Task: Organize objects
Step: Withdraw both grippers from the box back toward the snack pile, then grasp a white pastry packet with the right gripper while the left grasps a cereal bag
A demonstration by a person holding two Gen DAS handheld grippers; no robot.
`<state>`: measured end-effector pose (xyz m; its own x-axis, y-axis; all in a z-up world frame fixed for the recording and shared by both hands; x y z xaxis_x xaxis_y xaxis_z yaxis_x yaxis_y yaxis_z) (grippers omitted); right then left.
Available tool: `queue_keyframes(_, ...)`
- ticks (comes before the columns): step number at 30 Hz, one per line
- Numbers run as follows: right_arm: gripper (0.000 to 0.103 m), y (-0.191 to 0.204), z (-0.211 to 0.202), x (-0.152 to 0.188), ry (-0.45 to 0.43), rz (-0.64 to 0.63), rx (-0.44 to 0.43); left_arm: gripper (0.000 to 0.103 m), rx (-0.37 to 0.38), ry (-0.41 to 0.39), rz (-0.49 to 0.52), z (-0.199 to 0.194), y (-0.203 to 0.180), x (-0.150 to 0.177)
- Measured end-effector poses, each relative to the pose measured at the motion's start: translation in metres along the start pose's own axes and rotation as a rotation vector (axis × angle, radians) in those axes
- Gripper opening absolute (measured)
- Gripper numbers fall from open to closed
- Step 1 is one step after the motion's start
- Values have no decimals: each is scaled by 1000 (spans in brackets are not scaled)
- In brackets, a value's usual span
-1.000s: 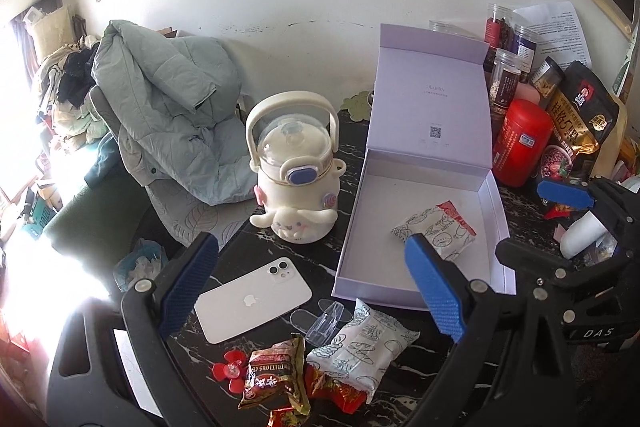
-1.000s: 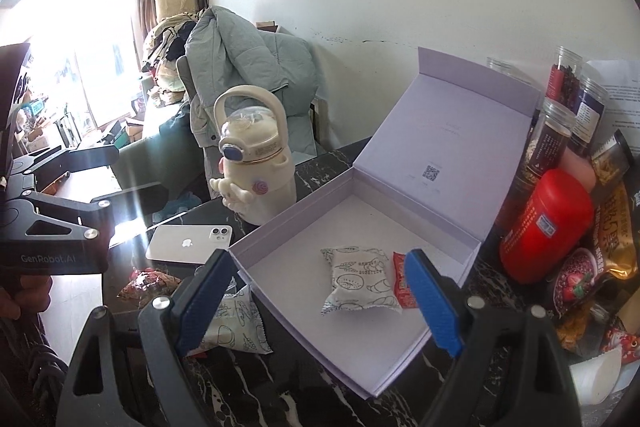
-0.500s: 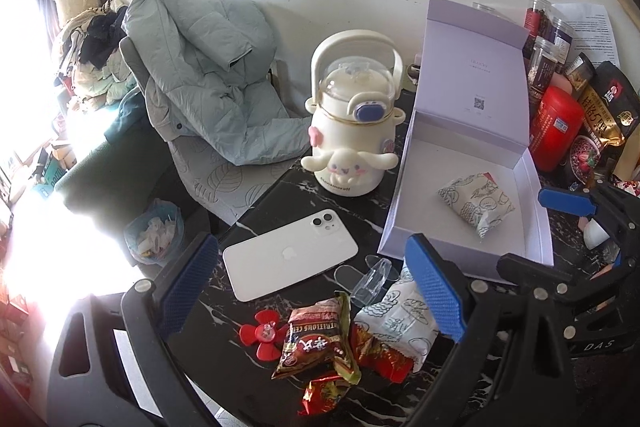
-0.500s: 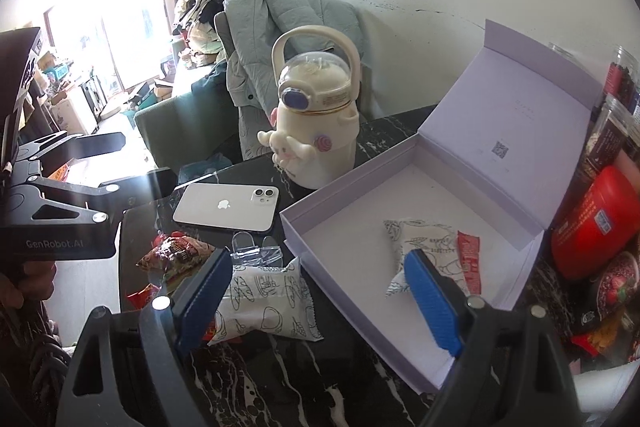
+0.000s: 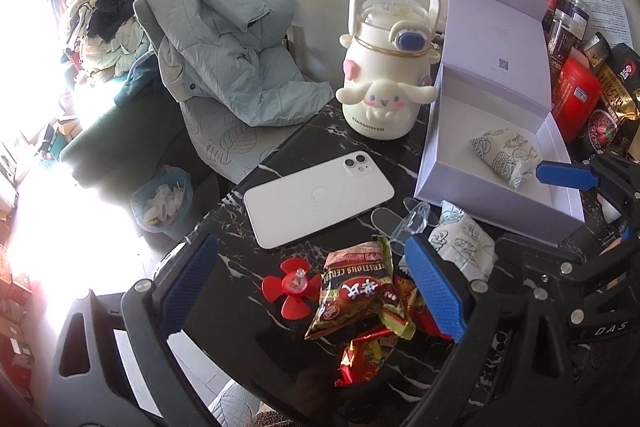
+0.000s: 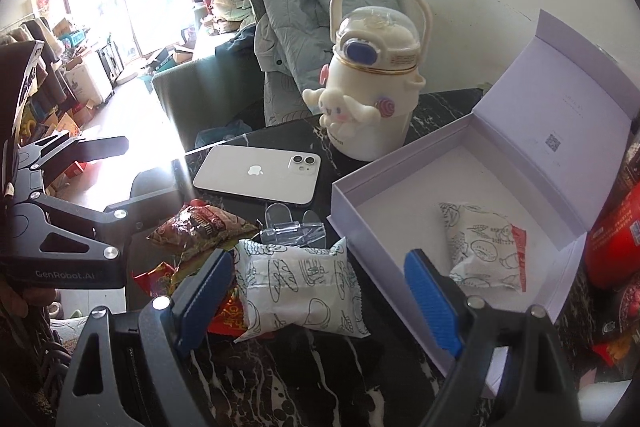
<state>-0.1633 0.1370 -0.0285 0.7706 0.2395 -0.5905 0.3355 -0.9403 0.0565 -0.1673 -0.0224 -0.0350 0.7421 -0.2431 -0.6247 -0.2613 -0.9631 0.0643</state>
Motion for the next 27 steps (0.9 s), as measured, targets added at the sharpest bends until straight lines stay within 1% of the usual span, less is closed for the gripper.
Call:
queue_keyframes(4, 89, 6, 16, 6, 44, -12, -18, 95, 35, 41, -4, 12, 4, 13)
queue_keyframes(8, 89, 8, 26, 13, 75, -10, -41, 95, 83, 63, -24, 20, 7, 20)
queue_keyframes(16, 89, 5, 44, 20, 128, 5, -47, 95, 150, 72, -20, 29, 3, 24)
queue_keyframes(22, 89, -2, 50, 20, 140, 19, -46, 95, 183, 103, -16, 39, -3, 24)
queue_keyframes(27, 89, -7, 57, 21, 154, 48, -80, 94, 211, 124, -39, 47, -3, 25)
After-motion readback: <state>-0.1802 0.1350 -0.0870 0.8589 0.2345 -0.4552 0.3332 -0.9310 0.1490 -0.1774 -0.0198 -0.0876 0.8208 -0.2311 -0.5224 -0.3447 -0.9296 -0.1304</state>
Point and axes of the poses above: each gripper's, at about its wrist camera, not at the fingertips, and z roughly the way its jaws point, y to its left, x to its underside, the point moved 3 cm from there along z, roughly the way its jaws point, and after that the axes turned 4 degrees about z, right-handed, at the moved point
